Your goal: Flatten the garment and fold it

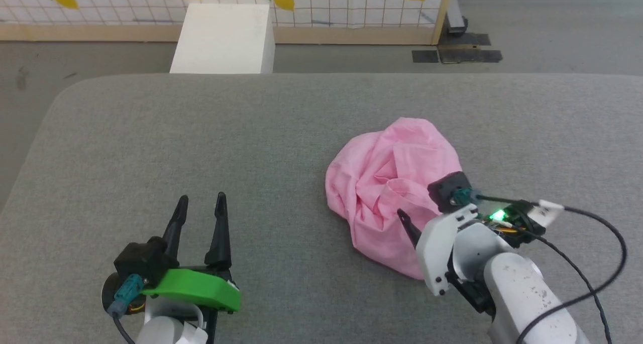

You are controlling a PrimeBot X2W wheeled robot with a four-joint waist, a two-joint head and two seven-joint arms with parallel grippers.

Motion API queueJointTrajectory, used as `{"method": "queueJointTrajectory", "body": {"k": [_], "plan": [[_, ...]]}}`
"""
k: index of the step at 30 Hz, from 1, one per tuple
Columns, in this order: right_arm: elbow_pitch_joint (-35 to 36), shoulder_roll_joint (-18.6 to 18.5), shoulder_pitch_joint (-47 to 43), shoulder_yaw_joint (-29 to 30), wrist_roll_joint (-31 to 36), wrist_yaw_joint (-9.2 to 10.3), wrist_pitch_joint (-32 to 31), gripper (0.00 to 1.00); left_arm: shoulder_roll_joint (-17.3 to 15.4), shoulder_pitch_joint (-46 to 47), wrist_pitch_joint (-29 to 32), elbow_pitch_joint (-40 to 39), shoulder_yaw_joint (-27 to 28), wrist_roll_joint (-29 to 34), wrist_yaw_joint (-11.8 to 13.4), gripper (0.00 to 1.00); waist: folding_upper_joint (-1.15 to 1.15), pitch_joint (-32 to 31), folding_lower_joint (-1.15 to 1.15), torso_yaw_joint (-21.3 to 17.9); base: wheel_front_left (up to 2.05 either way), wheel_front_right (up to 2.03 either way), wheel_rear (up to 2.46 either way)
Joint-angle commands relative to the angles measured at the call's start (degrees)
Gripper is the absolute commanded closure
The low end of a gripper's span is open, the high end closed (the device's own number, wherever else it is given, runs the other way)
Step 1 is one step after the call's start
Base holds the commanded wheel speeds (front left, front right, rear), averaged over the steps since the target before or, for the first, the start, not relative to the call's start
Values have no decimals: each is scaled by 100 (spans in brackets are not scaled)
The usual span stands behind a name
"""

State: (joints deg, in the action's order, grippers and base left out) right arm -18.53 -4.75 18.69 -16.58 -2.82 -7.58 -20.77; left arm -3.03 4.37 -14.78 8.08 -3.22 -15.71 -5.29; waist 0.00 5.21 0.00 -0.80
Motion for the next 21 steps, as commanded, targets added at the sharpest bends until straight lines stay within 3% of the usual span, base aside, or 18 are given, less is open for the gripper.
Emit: {"method": "queueJointTrajectory", "body": {"k": [1, 4, 5, 6, 7, 8, 15, 21], "plan": [[-81, -35, 129, -117, -62, 9, -254, 0, 14, 97, -22, -42, -15, -21, 38, 0, 0, 71, 0, 67, 0, 0, 0], [-183, -90, 217, -338, -122, 9, -708, 0, 14, 90, -22, -61, -35, -33, 60, 0, 0, 101, 0, 94, 0, 0, 0], [-188, -113, 244, -390, -132, 9, -831, 6, 14, 90, -22, -62, -46, -33, 67, 0, 0, 108, 0, 105, 0, 0, 0], [-180, -123, 259, -422, -145, 9, -903, 52, 14, 92, -22, -61, -54, -36, 73, 0, 0, 109, 0, 113, 0, 0, 0], [-156, -132, 271, -449, -160, 9, -957, 88, 14, 93, -22, -61, -59, -40, 80, 0, 0, 107, 0, 118, 0, 0, 0], [-120, -143, 280, -470, -162, 9, -960, 100, 15, 91, -22, -61, -60, -42, 85, 0, 0, 102, 0, 121, 0, 0, 0], [343, -83, 145, -37, -130, 9, -369, 100, 15, -4, -22, -30, -30, -55, 88, 0, 0, -53, 0, 37, 0, 0, 0], [917, 101, -392, 1244, -71, 9, 348, 100, 15, -108, -22, -6, 18, -26, 63, 0, 0, -220, 0, -89, 0, 0, 0]]}}
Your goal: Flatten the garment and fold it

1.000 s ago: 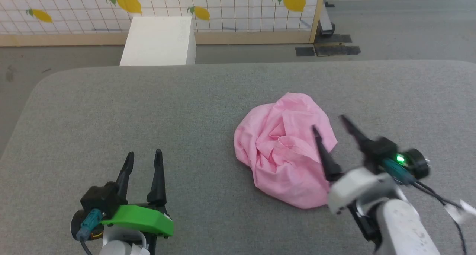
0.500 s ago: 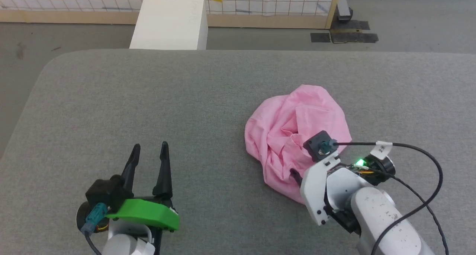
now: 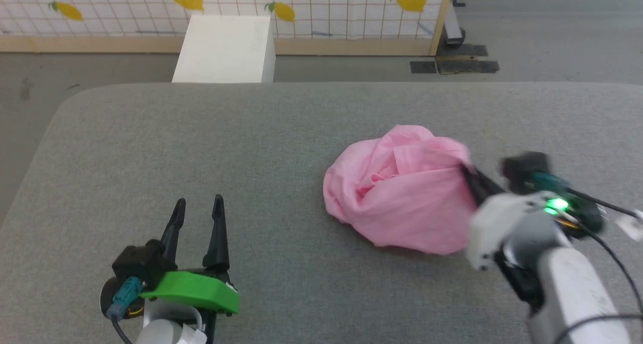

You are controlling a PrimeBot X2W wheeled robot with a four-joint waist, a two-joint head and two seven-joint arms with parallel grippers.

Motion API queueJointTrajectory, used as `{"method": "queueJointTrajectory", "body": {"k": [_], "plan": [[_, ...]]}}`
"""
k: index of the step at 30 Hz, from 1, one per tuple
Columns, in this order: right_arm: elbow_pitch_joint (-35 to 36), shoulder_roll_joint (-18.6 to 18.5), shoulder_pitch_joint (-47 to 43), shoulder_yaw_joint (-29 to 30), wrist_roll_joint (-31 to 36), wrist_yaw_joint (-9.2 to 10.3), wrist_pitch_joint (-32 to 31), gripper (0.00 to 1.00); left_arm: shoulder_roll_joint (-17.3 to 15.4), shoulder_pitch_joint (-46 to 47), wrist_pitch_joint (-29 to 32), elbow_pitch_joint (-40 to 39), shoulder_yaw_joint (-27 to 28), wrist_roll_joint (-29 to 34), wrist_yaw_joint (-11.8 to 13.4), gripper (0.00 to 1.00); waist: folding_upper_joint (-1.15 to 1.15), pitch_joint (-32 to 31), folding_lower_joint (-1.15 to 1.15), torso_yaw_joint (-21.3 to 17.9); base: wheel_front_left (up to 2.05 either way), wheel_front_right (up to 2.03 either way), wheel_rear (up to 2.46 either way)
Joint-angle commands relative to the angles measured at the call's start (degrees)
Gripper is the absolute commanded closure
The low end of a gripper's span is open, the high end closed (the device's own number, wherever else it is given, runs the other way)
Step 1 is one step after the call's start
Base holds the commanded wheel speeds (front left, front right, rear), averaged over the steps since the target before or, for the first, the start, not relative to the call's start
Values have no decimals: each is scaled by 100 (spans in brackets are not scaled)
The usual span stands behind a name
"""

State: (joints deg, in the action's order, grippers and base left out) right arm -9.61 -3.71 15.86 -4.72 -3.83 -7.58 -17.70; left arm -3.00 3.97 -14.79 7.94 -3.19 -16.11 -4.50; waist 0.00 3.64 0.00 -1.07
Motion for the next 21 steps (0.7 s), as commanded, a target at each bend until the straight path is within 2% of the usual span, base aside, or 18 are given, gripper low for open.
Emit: {"method": "queueJointTrajectory", "body": {"k": [1, 7, 10, 14, 15, 16, 21], "plan": [[115, 24, -259, 342, 52, 9, 75, 100, 12, -82, -20, 10, 22, 20, -24, 0, 0, -83, 0, -86, 0, 0, 0], [280, 79, -1029, 1641, -88, 9, -118, 100, 13, -134, -20, 18, 63, 64, -65, 0, 0, -150, 0, -233, 0, 0, 0], [85, 81, -1327, 2045, -173, 9, -405, 100, 13, -142, -20, 21, 43, 70, -74, 0, 0, -152, 0, -286, 0, 0, 0], [-194, 82, -1568, 2307, -177, 9, -898, 100, 13, -106, -20, 49, 26, 74, -92, 0, 0, -128, 0, -338, 0, 0, 0], [-178, 82, -1574, 2330, -198, 9, -894, 85, 13, -92, -20, 53, 21, 76, -96, 0, 0, -114, 0, -350, 0, 0, 0], [-135, 82, -1563, 2362, -191, 9, -816, 0, 13, -81, -21, 54, 20, 79, -98, 0, 0, -102, 0, -358, 0, 0, 0], [230, 82, -1437, 2297, -271, 9, 153, 0, 13, -38, -21, 78, 13, 78, -111, 0, 0, -58, 0, -386, 0, 0, 0]]}}
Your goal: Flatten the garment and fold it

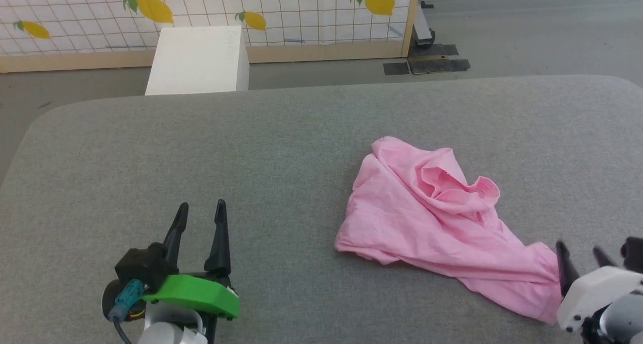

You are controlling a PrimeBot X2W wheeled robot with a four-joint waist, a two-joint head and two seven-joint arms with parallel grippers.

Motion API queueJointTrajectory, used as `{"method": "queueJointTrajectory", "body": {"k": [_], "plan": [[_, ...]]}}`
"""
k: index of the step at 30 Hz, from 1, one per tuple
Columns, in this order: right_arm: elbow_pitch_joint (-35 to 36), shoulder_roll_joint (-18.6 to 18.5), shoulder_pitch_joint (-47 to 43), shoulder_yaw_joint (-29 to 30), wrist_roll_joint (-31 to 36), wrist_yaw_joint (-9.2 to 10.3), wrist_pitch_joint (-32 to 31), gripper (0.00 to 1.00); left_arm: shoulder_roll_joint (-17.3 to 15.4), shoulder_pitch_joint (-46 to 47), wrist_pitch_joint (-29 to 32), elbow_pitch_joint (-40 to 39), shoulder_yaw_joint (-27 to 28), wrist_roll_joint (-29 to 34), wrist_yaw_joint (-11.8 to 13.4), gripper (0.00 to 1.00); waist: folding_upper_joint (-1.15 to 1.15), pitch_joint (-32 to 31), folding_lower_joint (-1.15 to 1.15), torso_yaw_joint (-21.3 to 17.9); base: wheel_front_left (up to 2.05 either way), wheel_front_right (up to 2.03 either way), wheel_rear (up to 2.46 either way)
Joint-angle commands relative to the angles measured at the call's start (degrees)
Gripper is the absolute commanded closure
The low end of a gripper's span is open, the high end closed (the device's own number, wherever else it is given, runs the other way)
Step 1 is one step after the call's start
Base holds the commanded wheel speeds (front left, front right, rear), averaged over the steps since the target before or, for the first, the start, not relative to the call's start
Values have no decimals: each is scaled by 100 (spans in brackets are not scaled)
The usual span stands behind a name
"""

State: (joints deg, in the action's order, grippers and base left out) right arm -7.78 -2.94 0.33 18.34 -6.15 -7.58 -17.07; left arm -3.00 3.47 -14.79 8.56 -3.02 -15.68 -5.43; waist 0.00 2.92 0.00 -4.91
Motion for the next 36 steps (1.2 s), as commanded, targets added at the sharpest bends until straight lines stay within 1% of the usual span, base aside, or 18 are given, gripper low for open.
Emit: {"method": "queueJointTrajectory", "body": {"k": [1, 3, 6, 9, 11, 14, 17, 20, 25, 27, 30, 31, 32, 34, 36], "plan": [[121, 5, 135, -13, -21, 9, 308, 0, 13, 35, -21, 24, -24, 7, -19, 0, 0, 26, 0, -1, 0, 0, 0], [288, 5, 157, -80, 33, 9, 780, 0, 13, 127, -21, 58, -155, -79, -29, 0, 0, 62, 0, 8, 0, 0, 0], [407, 6, 145, -214, 40, 9, 1272, 0, 13, 391, -21, 282, -658, -238, -43, 0, 0, 124, 0, 15, 0, 0, 0], [432, 6, 119, -373, -39, 9, 1475, 0, 13, 775, 5, 653, -1281, -467, -13, 0, 0, 179, 0, -17, 0, 0, 0], [397, 6, 106, -488, -90, 9, 1514, 0, 13, 1083, 188, 969, -1691, -691, 109, 0, 0, 213, 0, -63, 0, 0, 0], [346, 6, 134, -649, -153, 9, 1554, 0, 13, 1528, 734, 1456, -2270, -1061, 383, 0, 0, 277, 0, -183, 0, 0, 0], [302, 6, 164, -812, -193, 9, 1581, 0, 13, 1922, 1281, 1838, -2751, -1420, 564, 0, 0, 330, 0, -312, 0, 0, 0], [260, 6, 186, -890, -241, 9, 1599, 0, 13, 2175, 1896, 2159, -3133, -1692, 741, 0, 0, 370, 0, -398, 0, 0, 0], [236, 6, 200, -926, -270, 9, 1645, 0, 13, 2462, 2856, 2596, -3637, -1882, 1062, 0, 0, 408, 0, -472, 0, 0, 0], [238, 6, 192, -948, -293, 9, 1646, 0, 13, 2506, 3278, 2705, -3834, -1977, 1111, 0, 0, 414, 0, -461, 0, 0, 0], [237, 6, 179, -983, -343, 9, 1639, 0, 13, 2529, 3816, 2760, -4073, -2160, 1079, 0, 0, 415, 0, -420, 0, 0, 0], [236, 6, 184, -994, -365, 9, 1641, 0, 13, 2556, 3987, 2763, -4179, -2193, 1044, 55, 0, 416, 0, -396, 0, 0, 0], [229, 6, 194, -997, -383, 9, 1645, 0, 13, 2580, 4006, 2744, -4214, -2197, 1038, 98, 0, 418, 0, -380, 0, 0, 0], [219, 6, 218, -1006, -403, 9, 1664, 0, 8, 2648, 3799, 2687, -4215, -2131, 1065, 100, 0, 417, 0, -333, 0, 0, 0], [221, 6, 221, -1011, -419, 9, 1677, 0, -34, 2712, 3322, 2614, -4091, -2018, 1212, 100, 0, 400, 0, -274, 0, 0, 0]]}}
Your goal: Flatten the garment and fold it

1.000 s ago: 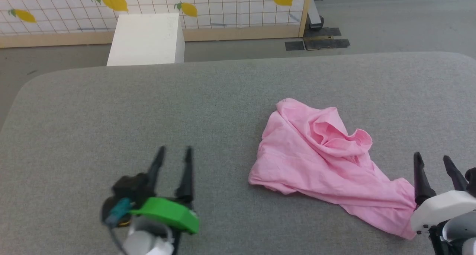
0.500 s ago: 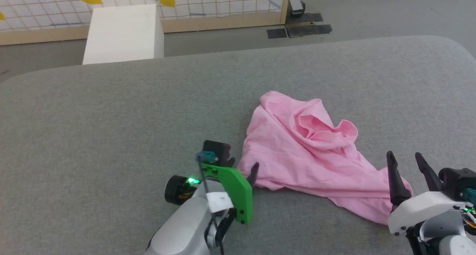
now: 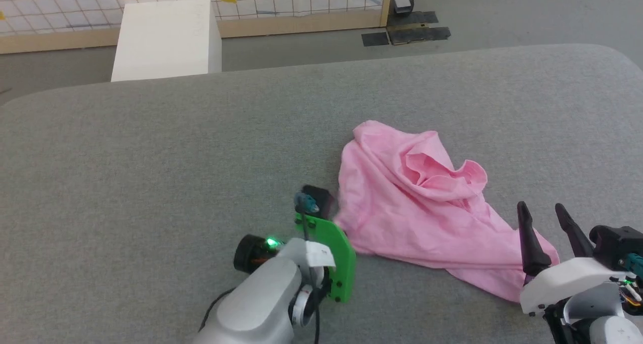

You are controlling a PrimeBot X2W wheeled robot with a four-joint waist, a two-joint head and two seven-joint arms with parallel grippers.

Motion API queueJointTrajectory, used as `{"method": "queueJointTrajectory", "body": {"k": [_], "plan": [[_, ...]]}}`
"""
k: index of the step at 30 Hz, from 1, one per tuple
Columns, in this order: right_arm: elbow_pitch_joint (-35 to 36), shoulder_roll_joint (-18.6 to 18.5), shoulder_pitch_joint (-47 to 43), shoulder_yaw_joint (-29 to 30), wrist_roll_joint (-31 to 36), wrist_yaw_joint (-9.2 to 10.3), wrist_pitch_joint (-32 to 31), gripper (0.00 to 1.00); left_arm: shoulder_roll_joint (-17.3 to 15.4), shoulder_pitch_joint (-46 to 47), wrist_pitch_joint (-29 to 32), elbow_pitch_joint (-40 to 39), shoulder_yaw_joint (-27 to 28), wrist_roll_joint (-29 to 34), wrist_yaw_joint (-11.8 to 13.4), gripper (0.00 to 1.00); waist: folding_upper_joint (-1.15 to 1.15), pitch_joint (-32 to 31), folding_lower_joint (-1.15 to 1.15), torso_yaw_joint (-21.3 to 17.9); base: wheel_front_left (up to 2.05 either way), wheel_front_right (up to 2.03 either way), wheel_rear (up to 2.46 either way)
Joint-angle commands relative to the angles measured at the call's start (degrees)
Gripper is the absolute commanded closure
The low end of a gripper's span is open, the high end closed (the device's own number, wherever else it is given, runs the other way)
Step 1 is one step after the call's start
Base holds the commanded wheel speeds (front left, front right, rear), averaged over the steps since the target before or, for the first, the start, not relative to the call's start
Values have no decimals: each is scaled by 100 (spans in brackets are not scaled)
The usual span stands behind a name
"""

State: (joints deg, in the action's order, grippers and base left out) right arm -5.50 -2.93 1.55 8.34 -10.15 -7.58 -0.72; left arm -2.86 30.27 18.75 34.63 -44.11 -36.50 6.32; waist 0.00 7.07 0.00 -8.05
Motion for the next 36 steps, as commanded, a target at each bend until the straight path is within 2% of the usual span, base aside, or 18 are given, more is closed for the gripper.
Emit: {"method": "queueJointTrajectory", "body": {"k": [1, 6, 7, 8, 13, 18, 19, 20, 24, 29, 33, 36], "plan": [[-3, 5, 97, -24, -19, 9, 46, 0, -86, 41, -303, -34, 105, 113, 135, 100, 0, -28, 0, 64, 0, 0, 0], [30, 5, 47, -17, 11, 9, 41, 0, -370, -166, -1393, -346, 719, 61, 557, 100, 0, -134, 0, 222, 0, 0, 0], [42, 5, 29, -13, 22, 9, 41, 0, -483, -262, -1525, -425, 842, 31, 636, 100, 0, -164, 0, 260, 0, 0, 0], [69, 5, -20, -14, 29, 9, 28, 0, -779, -582, -1761, -685, 1174, -92, 852, 100, 0, -224, 0, 344, 0, 0, 0], [108, 5, -123, -16, 26, 9, -20, 0, -1277, -1344, -1823, -1244, 1653, -320, 1302, 100, 0, -312, 0, 518, 0, 0, 0], [144, 5, -180, -26, 73, 9, -81, 0, -1536, -2028, -1440, -1633, 1860, -603, 1618, 100, 0, -351, 0, 686, 0, 0, 0], [147, 5, -177, -49, 86, 9, -95, 0, -1562, -2130, -1321, -1719, 1835, -656, 1612, 29, 0, -357, 0, 710, 0, 0, 0], [161, 5, -171, -77, 102, 9, -98, 0, -1552, -2206, -1315, -1822, 1876, -729, 1606, 0, 0, -363, 0, 739, 0, 0, 0], [231, 5, -114, -282, 178, 9, -103, 0, -1476, -2403, -1707, -2141, 2027, -839, 1486, 0, 0, -377, 0, 794, 0, 0, 0], [422, 5, 17, -860, 336, 9, -122, 0, -1342, -2581, -2965, -2459, 2350, -742, 1196, 0, 0, -354, 0, 852, 0, 0, 0], [565, 5, 283, -1740, 514, 9, -203, 0, -1231, -2565, -3349, -2619, 2569, -315, 998, 0, 0, -259, 0, 959, 0, 0, 0], [467, -7, 648, -2430, 662, 9, -300, 0, -976, -2493, -3370, -3014, 2959, 326, 874, 0, 0, -138, 0, 1075, 0, 0, 0]]}}
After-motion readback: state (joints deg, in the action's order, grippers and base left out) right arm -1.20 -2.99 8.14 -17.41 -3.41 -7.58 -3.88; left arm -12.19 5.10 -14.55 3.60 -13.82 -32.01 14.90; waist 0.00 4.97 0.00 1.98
